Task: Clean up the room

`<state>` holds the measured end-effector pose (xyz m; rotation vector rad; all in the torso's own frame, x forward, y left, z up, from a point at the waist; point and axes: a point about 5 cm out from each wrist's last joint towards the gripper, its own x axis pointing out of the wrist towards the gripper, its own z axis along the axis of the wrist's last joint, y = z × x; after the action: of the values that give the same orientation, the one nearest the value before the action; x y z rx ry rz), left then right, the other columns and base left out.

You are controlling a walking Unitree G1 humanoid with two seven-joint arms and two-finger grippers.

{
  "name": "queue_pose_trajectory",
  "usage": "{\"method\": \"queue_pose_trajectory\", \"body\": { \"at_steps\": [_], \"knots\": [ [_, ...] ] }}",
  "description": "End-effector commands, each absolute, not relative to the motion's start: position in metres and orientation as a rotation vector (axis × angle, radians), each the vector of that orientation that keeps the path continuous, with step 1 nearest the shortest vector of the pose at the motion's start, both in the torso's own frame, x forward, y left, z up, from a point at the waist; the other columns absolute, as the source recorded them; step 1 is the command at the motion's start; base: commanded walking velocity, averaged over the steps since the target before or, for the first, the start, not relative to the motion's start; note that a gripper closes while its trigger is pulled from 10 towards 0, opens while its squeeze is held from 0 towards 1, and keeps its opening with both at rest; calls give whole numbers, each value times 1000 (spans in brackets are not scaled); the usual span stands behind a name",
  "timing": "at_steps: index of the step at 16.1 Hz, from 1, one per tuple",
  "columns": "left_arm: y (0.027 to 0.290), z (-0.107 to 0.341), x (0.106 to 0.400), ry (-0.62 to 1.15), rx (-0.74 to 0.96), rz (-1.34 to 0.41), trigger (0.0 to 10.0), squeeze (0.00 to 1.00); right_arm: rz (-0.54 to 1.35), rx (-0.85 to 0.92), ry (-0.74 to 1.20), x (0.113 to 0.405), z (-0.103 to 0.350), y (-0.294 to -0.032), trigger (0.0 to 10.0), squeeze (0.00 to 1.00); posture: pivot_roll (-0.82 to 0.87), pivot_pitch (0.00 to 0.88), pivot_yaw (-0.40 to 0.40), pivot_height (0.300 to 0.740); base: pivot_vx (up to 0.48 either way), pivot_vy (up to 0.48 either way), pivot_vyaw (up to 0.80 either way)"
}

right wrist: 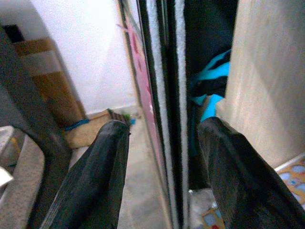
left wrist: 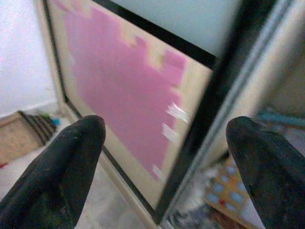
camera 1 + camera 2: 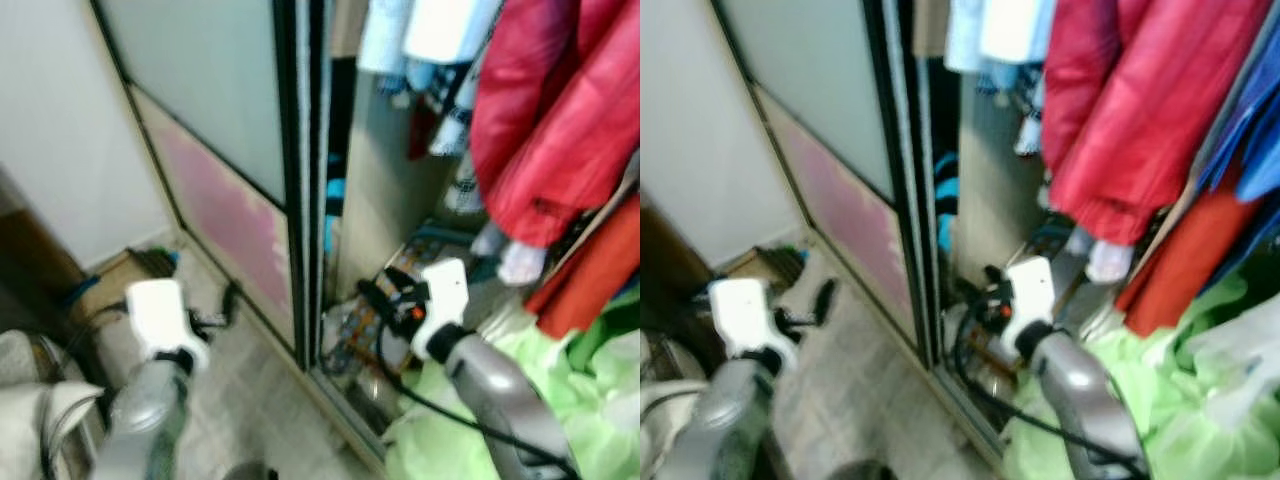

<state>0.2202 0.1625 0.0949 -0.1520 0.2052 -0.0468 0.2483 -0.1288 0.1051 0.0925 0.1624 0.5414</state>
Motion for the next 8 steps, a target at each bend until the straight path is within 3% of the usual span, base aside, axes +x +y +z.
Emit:
{"method": "queue_pose_trajectory", "body": {
  "at_steps": [1,3,7,8],
  "knots": [
    [169,96,222,199,-115,-22,10000,0,582,98,163,248,106,-121,10000,0,-15,0,-4,740,0,0,0],
    [168,95,222,203,-129,-23,10000,0,648,67,165,243,106,-114,10000,0,-18,0,-1,740,0,0,0],
    [165,93,219,201,-151,-9,10000,0,532,60,151,246,99,-127,10000,0,-11,0,12,740,0,0,0],
    [164,95,220,188,-172,-55,10000,0,520,36,129,248,101,-128,10000,0,-10,0,18,740,0,0,800]
  ]
}}
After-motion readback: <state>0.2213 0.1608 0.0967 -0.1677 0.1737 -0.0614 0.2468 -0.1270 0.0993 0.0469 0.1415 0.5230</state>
